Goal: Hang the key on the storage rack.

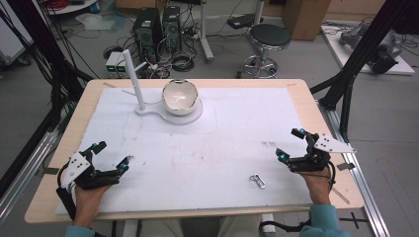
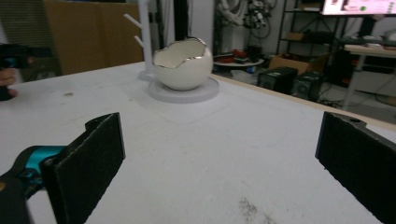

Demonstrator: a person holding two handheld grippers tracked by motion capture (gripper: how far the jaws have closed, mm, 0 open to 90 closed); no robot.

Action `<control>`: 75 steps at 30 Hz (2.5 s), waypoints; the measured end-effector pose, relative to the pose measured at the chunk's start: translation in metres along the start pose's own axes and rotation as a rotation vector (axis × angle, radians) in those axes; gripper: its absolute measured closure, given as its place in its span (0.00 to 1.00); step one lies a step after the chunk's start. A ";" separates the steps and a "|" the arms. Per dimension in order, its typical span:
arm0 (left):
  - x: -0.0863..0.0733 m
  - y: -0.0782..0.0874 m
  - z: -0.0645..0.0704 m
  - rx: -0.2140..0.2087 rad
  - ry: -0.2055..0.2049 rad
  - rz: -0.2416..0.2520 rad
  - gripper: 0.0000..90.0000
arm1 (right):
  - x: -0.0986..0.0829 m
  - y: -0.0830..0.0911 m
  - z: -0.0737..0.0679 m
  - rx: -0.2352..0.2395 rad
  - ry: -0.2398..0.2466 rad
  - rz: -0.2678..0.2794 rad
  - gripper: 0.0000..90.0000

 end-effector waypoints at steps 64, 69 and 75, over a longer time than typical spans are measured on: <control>0.000 0.000 0.000 0.000 -0.011 -0.002 0.02 | 0.025 -0.067 -0.071 0.503 0.615 -0.872 0.05; 0.000 0.000 0.000 0.000 -0.011 -0.003 0.02 | 0.020 -0.072 -0.074 0.501 0.625 -0.910 0.05; 0.000 0.000 0.000 0.000 -0.010 -0.003 0.02 | 0.016 -0.077 -0.074 0.514 0.635 -0.958 0.11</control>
Point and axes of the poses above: each handheld gripper's, and its own axes: y roughly backward along the jaws, x roughly out of its top, z roughly to its right, the point moved 1 cm from there along -y, roughly forward along the jaws, and after that the axes turned 3 degrees about -z, right-handed, at the moved point
